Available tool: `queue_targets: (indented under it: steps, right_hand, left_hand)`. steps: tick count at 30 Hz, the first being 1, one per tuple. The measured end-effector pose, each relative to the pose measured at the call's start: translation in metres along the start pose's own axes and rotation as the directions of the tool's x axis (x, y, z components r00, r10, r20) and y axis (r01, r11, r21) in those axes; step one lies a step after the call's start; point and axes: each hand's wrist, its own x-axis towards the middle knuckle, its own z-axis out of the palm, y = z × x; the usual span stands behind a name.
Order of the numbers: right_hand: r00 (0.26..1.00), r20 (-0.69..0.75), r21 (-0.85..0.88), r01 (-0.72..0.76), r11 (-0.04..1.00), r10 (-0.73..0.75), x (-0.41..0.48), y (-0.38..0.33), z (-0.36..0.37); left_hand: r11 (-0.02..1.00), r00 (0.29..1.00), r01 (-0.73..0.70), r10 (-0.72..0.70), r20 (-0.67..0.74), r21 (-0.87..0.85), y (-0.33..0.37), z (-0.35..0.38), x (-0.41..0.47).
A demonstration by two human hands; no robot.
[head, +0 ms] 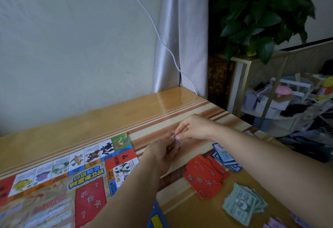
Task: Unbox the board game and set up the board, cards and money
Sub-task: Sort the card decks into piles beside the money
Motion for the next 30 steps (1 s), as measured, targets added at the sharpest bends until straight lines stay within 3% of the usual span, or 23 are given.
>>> queue_targets:
  steps: [5, 10, 15, 21, 26, 30]
  right_hand:
    - [0.979, -0.175, -0.127, 0.08, 0.989, -0.102, -0.003, -0.008, 0.01]
    - [0.971, -0.206, -0.135, 0.094, 0.986, -0.121, -0.004, -0.01, 0.01]
    - [0.988, -0.157, 0.062, 0.003, 0.998, 0.006, 0.001, 0.003, -0.008]
    - [0.996, -0.077, -0.157, -0.055, 0.986, 0.043, 0.002, 0.021, 0.005]
    - [0.983, -0.18, -0.38, -0.096, 0.92, 0.028, 0.0, 0.018, 0.008]
    - [0.975, -0.222, -0.449, -0.102, 0.888, -0.001, -0.004, 0.023, 0.007]
  left_hand:
    - [0.999, 1.0, -0.013, 0.013, -0.002, -0.034, 0.0, 0.004, 0.005]
    - [0.998, 0.999, -0.03, 0.03, -0.012, -0.046, -0.001, 0.005, 0.012]
    - [0.994, 0.998, -0.048, 0.044, -0.038, -0.102, 0.006, 0.003, 0.005]
    - [0.955, 1.0, -0.007, 0.007, -0.001, -0.298, 0.02, -0.017, -0.001]
    - [0.972, 0.993, 0.015, 0.013, 0.116, -0.235, 0.022, -0.021, -0.007]
    - [0.979, 0.983, 0.034, 0.003, 0.181, -0.2, 0.019, -0.022, -0.011]
